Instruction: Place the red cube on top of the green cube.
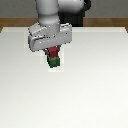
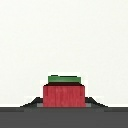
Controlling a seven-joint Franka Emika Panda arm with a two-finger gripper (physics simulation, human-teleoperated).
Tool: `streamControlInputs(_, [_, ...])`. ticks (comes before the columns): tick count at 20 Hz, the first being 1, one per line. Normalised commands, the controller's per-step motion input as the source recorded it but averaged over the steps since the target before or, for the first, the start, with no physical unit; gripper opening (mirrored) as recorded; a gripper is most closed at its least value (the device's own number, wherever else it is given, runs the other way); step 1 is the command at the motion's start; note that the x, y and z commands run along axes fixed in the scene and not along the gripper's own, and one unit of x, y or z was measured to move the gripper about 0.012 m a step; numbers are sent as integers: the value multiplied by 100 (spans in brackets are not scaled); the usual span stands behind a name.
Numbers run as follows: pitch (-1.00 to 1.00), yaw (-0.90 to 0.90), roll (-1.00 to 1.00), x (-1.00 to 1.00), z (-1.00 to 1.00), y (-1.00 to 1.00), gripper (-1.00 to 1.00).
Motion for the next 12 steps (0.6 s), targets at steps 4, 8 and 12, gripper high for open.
streamControlInputs(4, [0, 0, 0, 0, 0, 0, 100])
streamControlInputs(8, [0, 0, 0, 0, 0, 0, 100])
streamControlInputs(12, [0, 0, 0, 0, 0, 0, 100])
